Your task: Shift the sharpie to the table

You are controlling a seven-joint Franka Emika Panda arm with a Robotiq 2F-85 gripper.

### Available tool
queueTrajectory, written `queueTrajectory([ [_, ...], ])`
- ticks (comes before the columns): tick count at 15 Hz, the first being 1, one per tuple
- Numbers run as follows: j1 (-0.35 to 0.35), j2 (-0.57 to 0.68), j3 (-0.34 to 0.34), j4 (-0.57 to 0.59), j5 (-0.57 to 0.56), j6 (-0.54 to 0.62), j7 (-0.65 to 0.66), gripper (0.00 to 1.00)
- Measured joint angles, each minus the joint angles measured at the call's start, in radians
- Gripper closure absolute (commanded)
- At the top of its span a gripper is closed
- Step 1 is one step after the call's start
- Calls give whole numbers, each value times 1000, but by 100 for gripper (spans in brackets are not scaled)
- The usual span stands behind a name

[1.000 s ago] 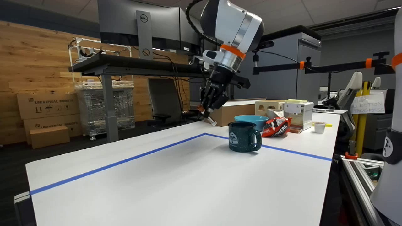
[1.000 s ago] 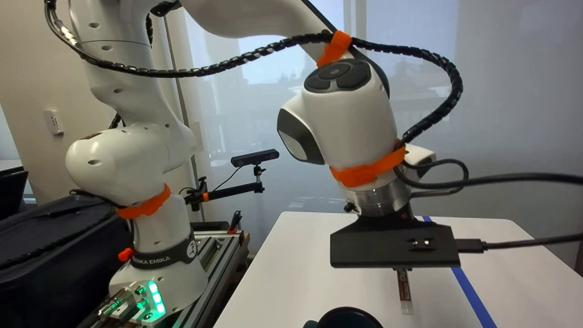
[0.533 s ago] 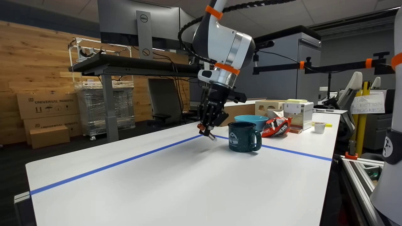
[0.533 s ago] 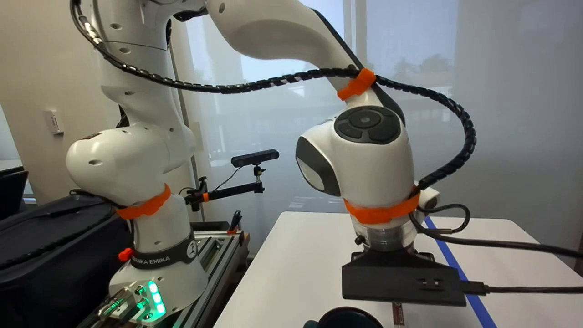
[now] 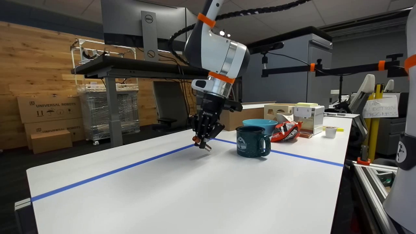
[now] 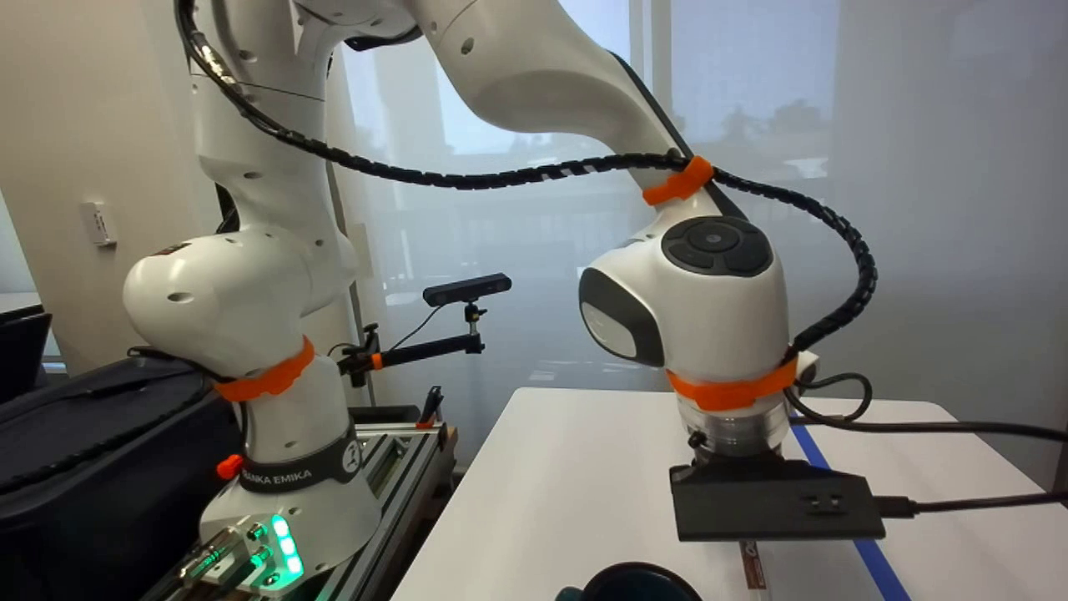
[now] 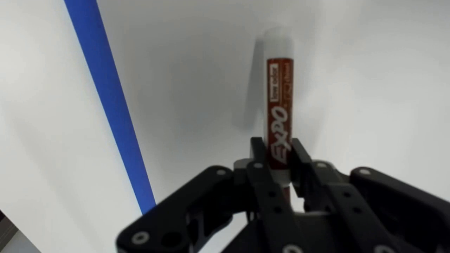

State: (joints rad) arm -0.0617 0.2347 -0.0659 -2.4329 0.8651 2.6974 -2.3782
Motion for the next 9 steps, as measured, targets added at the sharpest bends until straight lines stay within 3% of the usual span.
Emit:
queueTrajectory([
  [1, 3, 10, 10, 5, 4, 16, 0, 55],
  [2, 4, 18, 19, 11, 6, 30, 0, 55],
  [9, 21, 2, 34, 23, 4, 101, 13, 3],
])
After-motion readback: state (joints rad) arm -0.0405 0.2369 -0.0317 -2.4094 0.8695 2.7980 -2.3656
